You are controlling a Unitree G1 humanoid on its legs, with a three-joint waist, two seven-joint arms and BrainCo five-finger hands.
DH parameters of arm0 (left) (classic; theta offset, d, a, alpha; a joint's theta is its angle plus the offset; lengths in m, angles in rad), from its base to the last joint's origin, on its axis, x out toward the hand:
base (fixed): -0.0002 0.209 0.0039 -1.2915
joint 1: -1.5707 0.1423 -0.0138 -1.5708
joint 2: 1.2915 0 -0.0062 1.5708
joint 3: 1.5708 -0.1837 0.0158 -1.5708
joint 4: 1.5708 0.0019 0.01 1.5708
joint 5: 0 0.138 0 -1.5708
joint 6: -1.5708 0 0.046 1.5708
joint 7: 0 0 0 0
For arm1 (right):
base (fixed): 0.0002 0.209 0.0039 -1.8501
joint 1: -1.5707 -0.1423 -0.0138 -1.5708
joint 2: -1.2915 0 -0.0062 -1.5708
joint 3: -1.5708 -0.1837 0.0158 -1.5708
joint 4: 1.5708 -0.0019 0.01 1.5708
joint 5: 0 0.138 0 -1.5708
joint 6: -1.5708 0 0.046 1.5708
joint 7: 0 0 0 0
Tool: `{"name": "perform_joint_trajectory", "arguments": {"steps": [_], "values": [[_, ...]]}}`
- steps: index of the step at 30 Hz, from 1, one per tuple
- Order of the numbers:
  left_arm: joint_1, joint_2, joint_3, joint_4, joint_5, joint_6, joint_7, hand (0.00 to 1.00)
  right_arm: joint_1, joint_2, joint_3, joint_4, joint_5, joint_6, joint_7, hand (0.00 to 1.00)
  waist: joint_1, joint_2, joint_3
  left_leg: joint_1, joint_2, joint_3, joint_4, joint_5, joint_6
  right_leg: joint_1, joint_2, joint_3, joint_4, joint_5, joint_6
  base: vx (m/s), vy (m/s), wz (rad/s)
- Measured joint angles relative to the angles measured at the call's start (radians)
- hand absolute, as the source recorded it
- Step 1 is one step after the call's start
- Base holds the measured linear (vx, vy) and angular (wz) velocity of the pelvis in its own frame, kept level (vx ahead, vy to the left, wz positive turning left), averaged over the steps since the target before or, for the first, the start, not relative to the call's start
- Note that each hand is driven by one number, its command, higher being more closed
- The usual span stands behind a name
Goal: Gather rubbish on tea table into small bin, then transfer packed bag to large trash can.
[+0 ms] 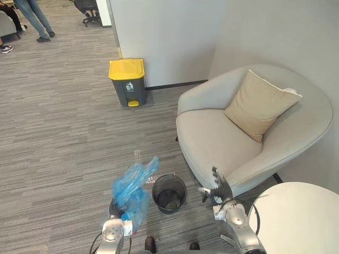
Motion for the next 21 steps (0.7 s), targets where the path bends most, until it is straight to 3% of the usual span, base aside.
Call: {"name": "perform_joint_trajectory", "arguments": {"steps": [8,21], "values": [[0.006,-0.026,0.072,0.166,-0.038,0.017,-0.022,1.0,-0.012,0.001,-0.083,0.259,0.046,0.031,-0.003,0.0,0.003,0.007,0.006,0.026,-0.006,-0.007,0.0,-0.017,0.0,0.029,-0.007,-0.01,0.007,-0.025,0.004,0.05,0.008,0.03],[-0.001,-0.042,0.076,0.242,-0.039,0.02,-0.038,1.0,-0.044,0.018,-0.149,0.352,0.067,0.045,-0.031,0.0,0.004,0.011,0.046,0.057,-0.015,-0.042,0.0,-0.018,0.004,0.063,-0.008,-0.048,0.037,-0.057,-0.006,0.04,-0.006,0.09]]}}
